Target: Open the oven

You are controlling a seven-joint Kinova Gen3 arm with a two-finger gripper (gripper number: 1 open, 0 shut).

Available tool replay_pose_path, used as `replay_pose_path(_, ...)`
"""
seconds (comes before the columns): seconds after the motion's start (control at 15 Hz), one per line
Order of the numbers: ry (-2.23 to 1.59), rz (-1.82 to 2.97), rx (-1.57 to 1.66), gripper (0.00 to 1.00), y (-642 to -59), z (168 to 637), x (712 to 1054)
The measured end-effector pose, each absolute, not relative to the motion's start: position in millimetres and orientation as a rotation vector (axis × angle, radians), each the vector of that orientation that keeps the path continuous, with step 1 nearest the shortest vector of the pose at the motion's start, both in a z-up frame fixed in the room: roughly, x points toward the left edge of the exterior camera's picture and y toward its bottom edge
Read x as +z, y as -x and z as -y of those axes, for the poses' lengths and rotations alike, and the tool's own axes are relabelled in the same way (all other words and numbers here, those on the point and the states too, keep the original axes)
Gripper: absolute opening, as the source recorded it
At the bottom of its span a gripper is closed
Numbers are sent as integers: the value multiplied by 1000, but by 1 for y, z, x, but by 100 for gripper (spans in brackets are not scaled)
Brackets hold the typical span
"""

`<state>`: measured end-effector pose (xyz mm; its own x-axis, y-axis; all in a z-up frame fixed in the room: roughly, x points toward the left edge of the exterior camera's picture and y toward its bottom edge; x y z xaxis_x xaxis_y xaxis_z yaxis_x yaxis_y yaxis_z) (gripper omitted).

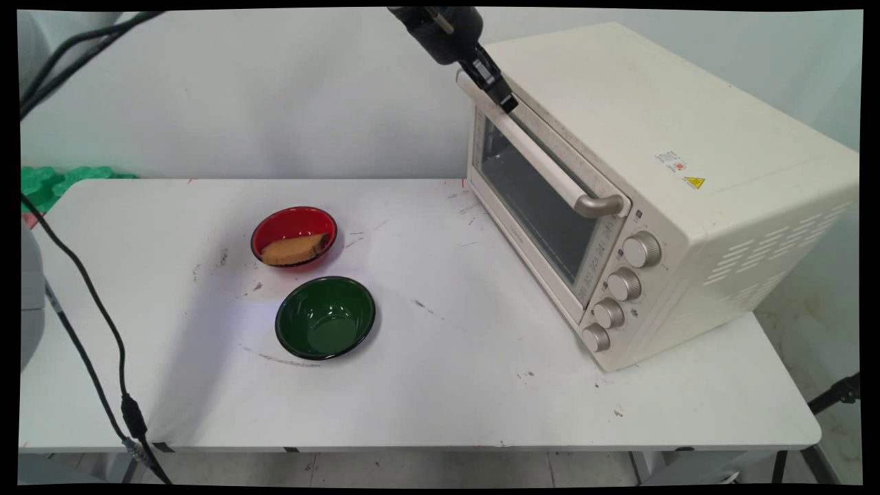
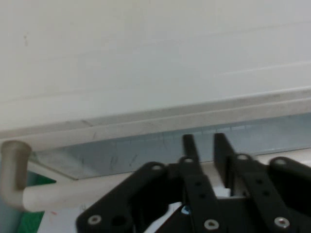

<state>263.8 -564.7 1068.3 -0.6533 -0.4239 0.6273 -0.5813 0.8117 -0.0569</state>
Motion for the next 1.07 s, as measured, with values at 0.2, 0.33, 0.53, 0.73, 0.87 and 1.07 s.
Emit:
replay_pose_path(0.2, -747, 2378, 338, 0, -257, 569, 1062)
replay_pose_path(0.33, -750, 2378, 339, 0, -253, 572, 1058)
replay_pose_path(0.53, -749, 2386, 337, 0, -251, 571, 1054)
replay_pose_path(0.73, -750, 2398, 332, 0, -255, 566, 1050)
replay_pose_path(0.87, -754, 2406, 325, 0, -263, 558, 1047)
replay_pose_path(1.07, -761, 2405, 312, 0, -275, 545, 1044)
